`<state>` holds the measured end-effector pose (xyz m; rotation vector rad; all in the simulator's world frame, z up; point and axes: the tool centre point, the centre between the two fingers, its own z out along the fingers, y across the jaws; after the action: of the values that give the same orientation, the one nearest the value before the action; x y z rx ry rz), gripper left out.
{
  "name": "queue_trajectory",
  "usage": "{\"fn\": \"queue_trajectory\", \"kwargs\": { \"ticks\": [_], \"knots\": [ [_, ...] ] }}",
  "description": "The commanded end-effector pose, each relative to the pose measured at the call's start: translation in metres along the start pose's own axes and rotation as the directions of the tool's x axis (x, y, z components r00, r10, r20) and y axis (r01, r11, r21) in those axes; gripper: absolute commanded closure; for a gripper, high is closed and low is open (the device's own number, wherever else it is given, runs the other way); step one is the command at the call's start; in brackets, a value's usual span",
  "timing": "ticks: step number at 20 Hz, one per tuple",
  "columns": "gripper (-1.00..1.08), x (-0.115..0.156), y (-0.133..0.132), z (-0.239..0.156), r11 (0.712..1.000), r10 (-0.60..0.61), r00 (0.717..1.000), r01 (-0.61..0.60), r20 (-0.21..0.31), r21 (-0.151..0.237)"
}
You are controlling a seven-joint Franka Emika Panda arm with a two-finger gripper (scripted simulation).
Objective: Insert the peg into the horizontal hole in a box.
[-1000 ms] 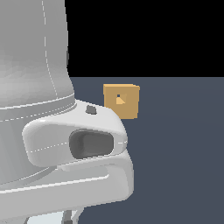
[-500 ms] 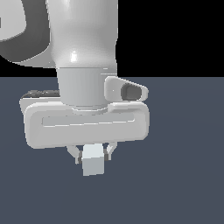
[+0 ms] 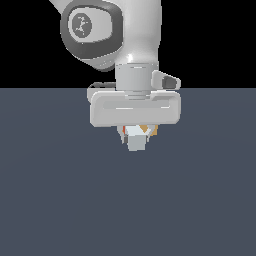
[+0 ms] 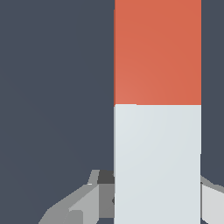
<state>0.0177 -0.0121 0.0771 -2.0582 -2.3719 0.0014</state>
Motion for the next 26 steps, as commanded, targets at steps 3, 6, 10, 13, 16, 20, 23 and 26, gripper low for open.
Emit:
{"fn": "queue_trajectory", "kwargs": {
  "ticks": [3,6,10,13,16,20,23,26],
  "knots": [
    [1.08,0.032,0.025,-0.011,1.000,0.008,1.000,-0.008,0.001,-0.001],
    [1.08,0.047,0.036,-0.015,1.000,0.010,1.000,-0.010,0.001,-0.001],
    [1.08,0.058,0.046,-0.018,1.000,0.012,1.000,-0.012,0.000,-0.001],
    [1.08,0.062,0.050,-0.020,1.000,0.012,1.000,-0.012,0.000,-0.001],
    [1.08,0.064,0.051,-0.020,1.000,0.012,1.000,-0.012,0.000,-0.001],
    [1.08,0.064,0.051,-0.019,1.000,0.012,1.000,-0.012,0.000,0.001],
    [1.08,0.063,0.053,-0.021,1.000,0.011,1.000,-0.011,0.000,-0.003],
    [1.08,0.063,0.053,-0.021,1.000,0.010,1.000,-0.010,0.000,-0.003]
  ]
}}
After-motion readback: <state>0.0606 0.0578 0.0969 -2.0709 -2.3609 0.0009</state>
